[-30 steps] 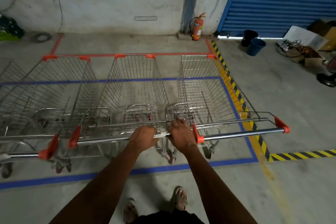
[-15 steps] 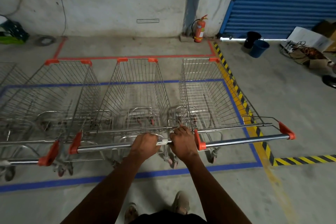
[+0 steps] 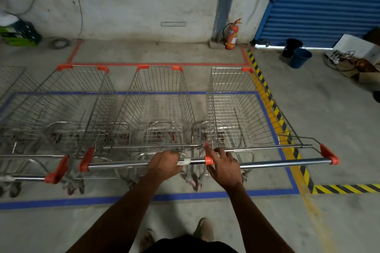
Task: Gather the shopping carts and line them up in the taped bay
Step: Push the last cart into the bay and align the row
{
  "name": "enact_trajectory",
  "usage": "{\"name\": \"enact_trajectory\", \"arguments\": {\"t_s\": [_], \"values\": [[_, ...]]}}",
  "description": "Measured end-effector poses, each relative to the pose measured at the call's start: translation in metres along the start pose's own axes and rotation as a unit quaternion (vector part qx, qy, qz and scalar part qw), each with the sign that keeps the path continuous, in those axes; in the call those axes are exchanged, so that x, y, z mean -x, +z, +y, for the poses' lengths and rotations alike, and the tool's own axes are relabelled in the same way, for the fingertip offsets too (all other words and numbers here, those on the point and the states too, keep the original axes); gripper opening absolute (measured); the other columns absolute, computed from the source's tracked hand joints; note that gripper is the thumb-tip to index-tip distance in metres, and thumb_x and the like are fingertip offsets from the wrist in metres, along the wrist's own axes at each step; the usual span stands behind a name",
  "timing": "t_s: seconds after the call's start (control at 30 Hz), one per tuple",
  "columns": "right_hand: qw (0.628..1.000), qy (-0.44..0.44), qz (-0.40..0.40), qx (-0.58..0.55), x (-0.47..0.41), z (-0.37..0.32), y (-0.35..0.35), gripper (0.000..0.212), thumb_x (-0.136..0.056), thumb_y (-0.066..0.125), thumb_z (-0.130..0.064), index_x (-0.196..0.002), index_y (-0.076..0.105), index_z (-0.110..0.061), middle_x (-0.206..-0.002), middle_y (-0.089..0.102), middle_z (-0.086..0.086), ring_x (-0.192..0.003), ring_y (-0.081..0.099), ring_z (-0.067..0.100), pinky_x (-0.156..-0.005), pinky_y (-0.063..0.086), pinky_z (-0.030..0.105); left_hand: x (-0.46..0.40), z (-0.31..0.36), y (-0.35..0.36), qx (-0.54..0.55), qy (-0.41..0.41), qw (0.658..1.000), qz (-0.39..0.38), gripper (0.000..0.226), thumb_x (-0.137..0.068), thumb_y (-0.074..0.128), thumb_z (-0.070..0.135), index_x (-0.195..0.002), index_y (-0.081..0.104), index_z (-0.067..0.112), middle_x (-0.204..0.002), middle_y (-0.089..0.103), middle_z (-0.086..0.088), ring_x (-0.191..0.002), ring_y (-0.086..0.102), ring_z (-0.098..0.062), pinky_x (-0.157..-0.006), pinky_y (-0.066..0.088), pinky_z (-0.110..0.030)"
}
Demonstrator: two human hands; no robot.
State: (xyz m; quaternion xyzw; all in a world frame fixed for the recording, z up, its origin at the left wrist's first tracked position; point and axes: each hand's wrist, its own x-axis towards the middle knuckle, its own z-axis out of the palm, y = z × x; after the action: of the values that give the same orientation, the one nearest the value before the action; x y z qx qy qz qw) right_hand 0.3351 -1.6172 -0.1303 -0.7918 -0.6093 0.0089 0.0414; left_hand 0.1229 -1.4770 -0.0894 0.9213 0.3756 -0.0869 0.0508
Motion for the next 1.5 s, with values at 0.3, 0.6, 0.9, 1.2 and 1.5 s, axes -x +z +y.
{"name": "enact_trajectory", "arguments": {"t_s": [0.3, 0.6, 0.9, 1.2, 1.5], "values": [[0.993, -0.072, 0.039, -0.083, -0.015, 0.004, -0.008, 0.068, -0.087, 0.049, -0.083, -0.130, 0.057, -0.030, -0.118, 0.045, 0.000, -0.092, 0.059, 0.017, -0.066, 0.058, 0.034, 0.000, -0.001, 0.001, -0.015, 0.025, 0.999, 0.027, 0.037, -0.093, 0.054, 0.054, -0.104, 0.068, 0.022, -0.103, 0.072, -0.002, -0.096, 0.069, -0.026, -0.078, 0.050, -0.034], [0.986, -0.108, 0.057, -0.110, -0.021, 0.008, -0.007, 0.063, -0.087, 0.057, -0.076, -0.119, 0.064, -0.023, -0.116, 0.046, 0.003, -0.080, 0.059, 0.016, -0.059, 0.056, 0.032, -0.002, -0.001, 0.006, -0.028, 0.035, 0.999, 0.021, 0.040, -0.093, 0.051, 0.056, -0.099, 0.069, 0.021, -0.096, 0.073, -0.003, -0.089, 0.070, -0.027, -0.074, 0.051, -0.035], [0.988, -0.038, 0.054, -0.138, -0.019, 0.006, -0.014, 0.087, -0.081, 0.069, -0.062, -0.144, 0.039, -0.011, -0.132, 0.043, 0.011, -0.078, 0.064, 0.021, -0.063, 0.061, 0.035, -0.009, 0.000, 0.010, -0.013, -0.003, 1.000, 0.007, 0.044, -0.084, 0.056, 0.062, -0.094, 0.070, 0.022, -0.090, 0.073, -0.003, -0.085, 0.070, -0.027, -0.073, 0.053, -0.034], [0.999, 0.021, 0.045, -0.015, 0.002, 0.036, -0.006, 0.061, -0.085, 0.070, -0.051, -0.133, 0.044, -0.023, -0.090, 0.072, 0.002, -0.086, 0.070, 0.026, -0.090, 0.048, 0.040, -0.028, 0.058, -0.004, 0.105, 0.084, 0.991, 0.011, 0.042, -0.081, 0.064, 0.056, -0.114, 0.058, 0.031, -0.101, 0.071, 0.004, -0.091, 0.068, -0.022, -0.071, 0.048, -0.030], [0.998, 0.017, 0.041, 0.042, -0.008, 0.051, 0.005, 0.036, -0.091, 0.046, -0.040, -0.058, 0.051, -0.026, -0.050, 0.050, -0.005, -0.044, 0.044, 0.018, -0.067, 0.046, 0.033, -0.037, 0.080, 0.003, 0.046, 0.045, 0.998, 0.014, 0.032, -0.084, 0.061, 0.051, -0.105, 0.066, 0.027, -0.094, 0.073, 0.000, -0.090, 0.070, -0.025, -0.077, 0.052, -0.033]]}}
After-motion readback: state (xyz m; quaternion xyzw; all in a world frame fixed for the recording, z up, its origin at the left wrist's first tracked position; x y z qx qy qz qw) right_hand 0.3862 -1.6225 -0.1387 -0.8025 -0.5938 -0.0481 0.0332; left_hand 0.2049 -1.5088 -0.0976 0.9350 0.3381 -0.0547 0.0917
